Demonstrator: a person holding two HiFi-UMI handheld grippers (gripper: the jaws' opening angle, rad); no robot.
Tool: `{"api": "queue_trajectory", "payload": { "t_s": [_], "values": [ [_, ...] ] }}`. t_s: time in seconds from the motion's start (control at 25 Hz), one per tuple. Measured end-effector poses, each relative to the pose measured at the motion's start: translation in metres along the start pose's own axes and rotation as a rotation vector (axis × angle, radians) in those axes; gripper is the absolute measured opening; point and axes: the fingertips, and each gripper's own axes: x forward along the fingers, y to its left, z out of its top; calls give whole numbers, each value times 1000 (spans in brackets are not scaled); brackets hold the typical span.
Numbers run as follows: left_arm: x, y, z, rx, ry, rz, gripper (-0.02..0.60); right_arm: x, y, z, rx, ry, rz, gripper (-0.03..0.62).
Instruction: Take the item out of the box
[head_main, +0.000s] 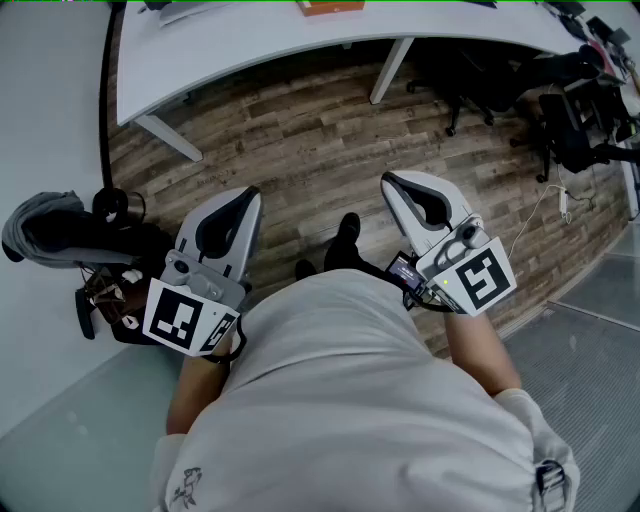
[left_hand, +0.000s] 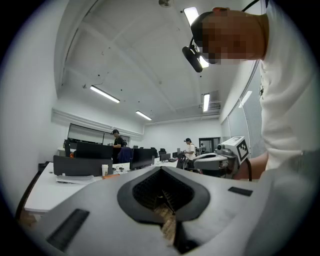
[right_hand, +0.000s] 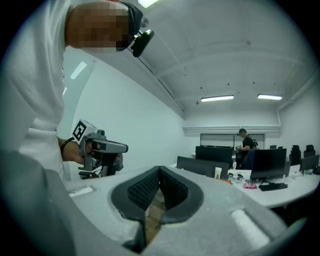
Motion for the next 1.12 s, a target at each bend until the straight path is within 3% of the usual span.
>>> {"api": "queue_trajectory", "payload": {
  "t_s": [0.36,0.6,1.12],
  "values": [
    [32,14,-15,-21,23,4,-3,11,-21,-3,25,5,19,3],
    [78,26,-17,-17,31,12,-3,16,-59,-10,18,-3,40,3],
    [209,24,-20,-9,54,4,-3,-2,-191,-22,-3,-23,44,3]
  ]
}}
